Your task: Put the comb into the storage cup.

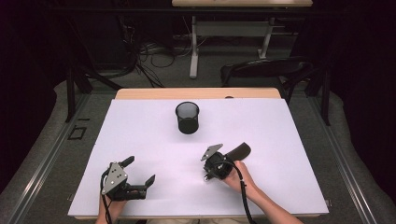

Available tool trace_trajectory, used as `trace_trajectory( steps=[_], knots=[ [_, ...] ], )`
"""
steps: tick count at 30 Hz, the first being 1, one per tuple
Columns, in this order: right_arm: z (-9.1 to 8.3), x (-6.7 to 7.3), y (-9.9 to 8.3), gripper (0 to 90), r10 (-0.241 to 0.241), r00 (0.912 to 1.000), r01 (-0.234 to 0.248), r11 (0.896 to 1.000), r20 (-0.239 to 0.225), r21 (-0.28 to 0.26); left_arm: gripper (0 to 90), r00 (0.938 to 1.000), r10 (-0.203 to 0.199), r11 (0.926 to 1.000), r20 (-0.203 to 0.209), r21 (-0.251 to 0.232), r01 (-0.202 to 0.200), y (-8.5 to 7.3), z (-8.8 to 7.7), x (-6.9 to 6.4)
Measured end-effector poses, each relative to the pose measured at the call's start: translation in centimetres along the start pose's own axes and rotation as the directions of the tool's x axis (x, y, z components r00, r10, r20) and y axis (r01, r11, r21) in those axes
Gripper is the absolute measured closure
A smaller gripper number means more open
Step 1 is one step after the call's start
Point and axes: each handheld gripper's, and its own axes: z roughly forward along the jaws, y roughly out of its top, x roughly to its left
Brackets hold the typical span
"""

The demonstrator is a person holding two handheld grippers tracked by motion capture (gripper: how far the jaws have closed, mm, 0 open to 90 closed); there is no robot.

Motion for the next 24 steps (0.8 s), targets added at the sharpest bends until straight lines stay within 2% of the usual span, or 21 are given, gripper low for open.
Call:
trace_trajectory(
  steps=[24],
  knots=[
    [-1.0, -0.1, -1.3, 90.0, 0.010, 0.9998, -0.010, 1.000, -0.015, 0.017, 1.6, 1.0000, -0.001, 1.0000, -0.005, 0.001, 0.001, 0.0, -0.1, 0.2]
  ],
)
